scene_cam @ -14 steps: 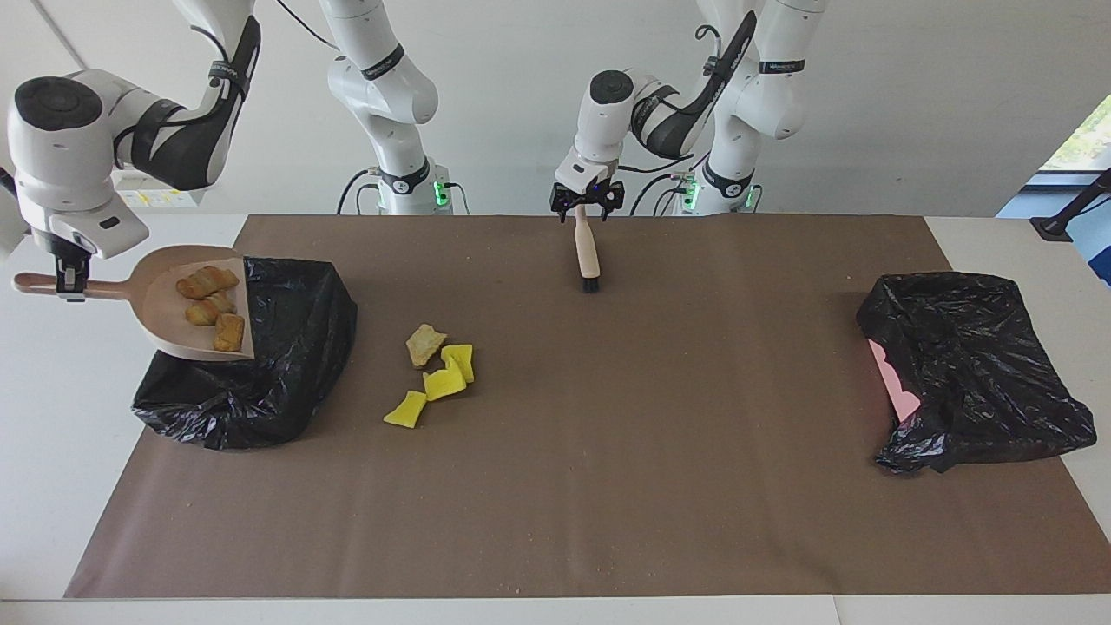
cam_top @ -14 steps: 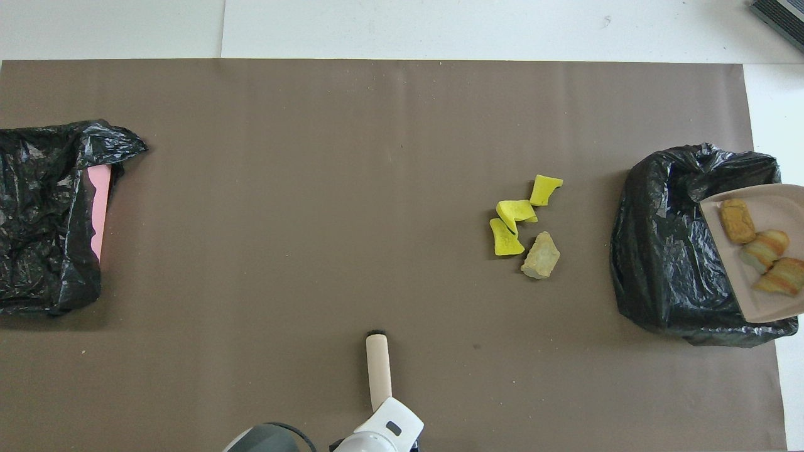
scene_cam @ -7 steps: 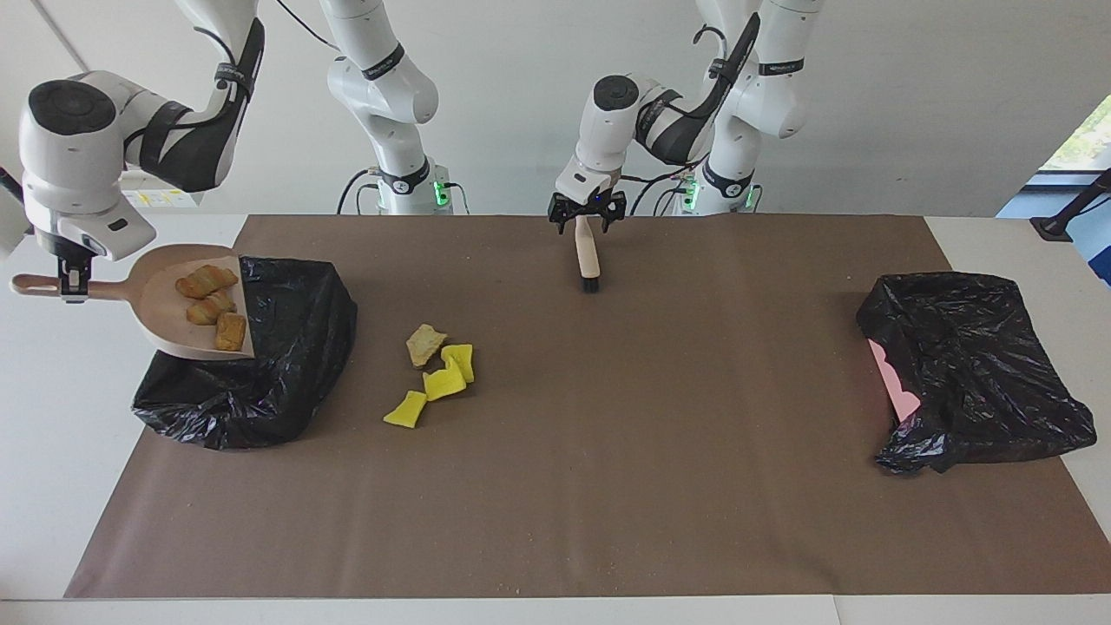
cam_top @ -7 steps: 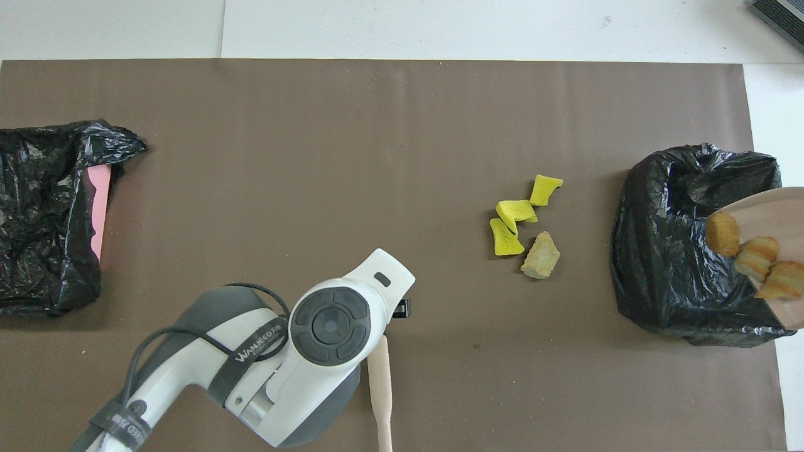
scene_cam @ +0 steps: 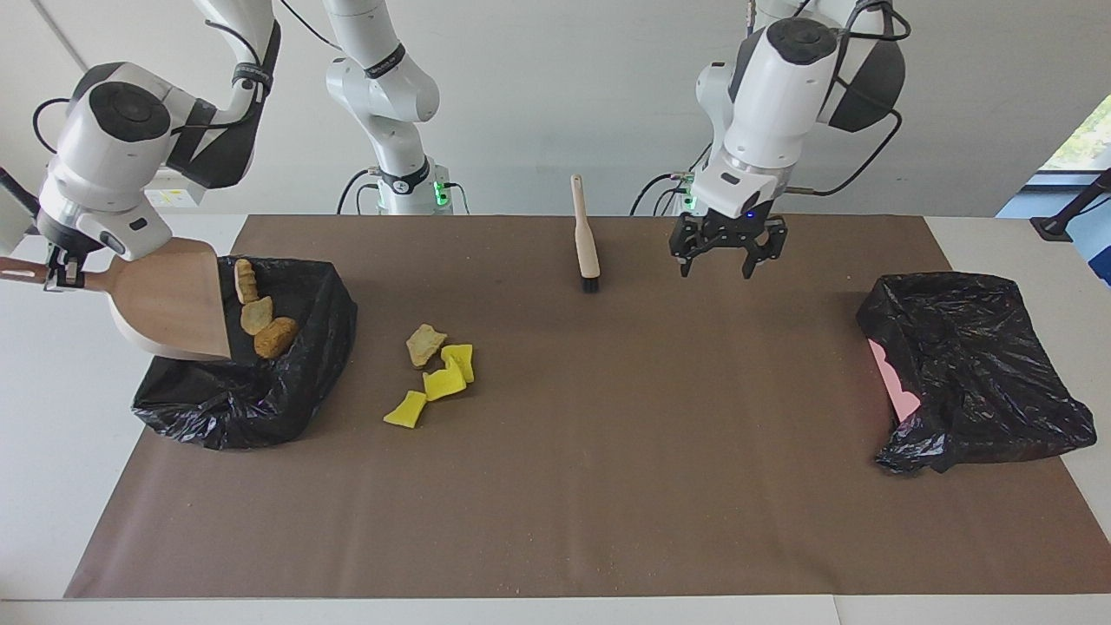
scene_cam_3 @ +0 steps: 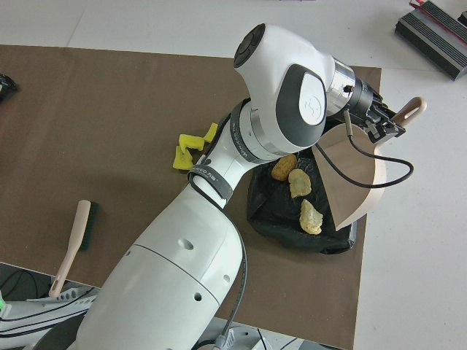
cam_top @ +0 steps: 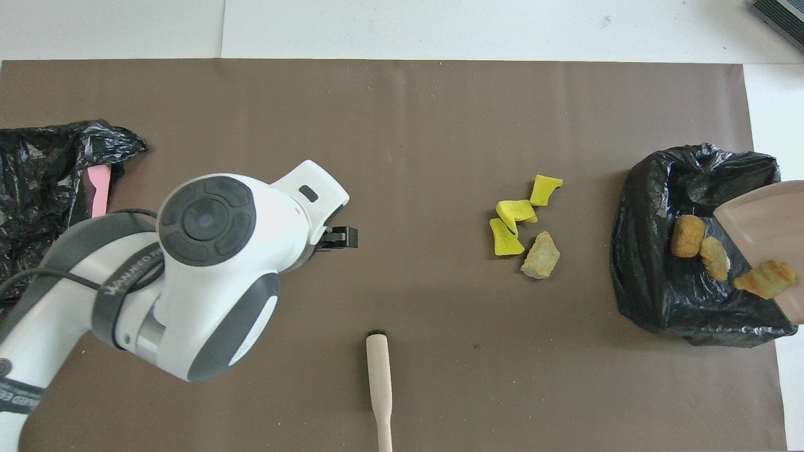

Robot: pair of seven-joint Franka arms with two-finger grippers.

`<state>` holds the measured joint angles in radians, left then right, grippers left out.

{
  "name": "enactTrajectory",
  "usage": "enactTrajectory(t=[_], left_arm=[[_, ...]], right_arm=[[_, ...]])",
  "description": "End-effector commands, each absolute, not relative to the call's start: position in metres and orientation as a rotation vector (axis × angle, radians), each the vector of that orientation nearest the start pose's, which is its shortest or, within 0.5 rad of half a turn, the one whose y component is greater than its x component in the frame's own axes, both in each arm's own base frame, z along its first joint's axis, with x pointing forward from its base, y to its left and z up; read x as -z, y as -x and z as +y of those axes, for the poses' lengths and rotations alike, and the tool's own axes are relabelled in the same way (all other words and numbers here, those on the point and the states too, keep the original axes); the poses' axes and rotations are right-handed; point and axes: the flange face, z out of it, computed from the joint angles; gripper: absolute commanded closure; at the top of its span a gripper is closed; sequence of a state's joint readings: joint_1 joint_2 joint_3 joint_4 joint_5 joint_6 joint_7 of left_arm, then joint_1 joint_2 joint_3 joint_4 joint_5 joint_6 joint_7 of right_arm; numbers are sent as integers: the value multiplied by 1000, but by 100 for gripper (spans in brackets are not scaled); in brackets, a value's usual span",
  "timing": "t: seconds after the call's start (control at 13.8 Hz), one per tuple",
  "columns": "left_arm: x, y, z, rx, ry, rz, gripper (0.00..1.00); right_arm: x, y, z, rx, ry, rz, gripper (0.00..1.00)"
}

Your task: Sweep and dump trash in bin

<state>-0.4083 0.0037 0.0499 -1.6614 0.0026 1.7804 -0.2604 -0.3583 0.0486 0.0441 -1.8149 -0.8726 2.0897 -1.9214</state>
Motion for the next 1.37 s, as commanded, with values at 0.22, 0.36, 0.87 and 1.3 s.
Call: enactTrajectory(t=[0.22,0.36,0.87,1.3], left_arm=[[-664,-551,-90,117,3148,238,0],[-668,-556,-65,124,3179,212,0],[-675,-533,-22,21,3176,79,0],[-675,-534,-28,36,3176,98,0]], right_arm=[[-624,-529,-207,734,-1584,1771,100],[-627,-524,-189,574,-1800,1715,100],[-606,-528,-40,280,-2346,1349,100],[-546,-545,98,137,-2665,942,100]])
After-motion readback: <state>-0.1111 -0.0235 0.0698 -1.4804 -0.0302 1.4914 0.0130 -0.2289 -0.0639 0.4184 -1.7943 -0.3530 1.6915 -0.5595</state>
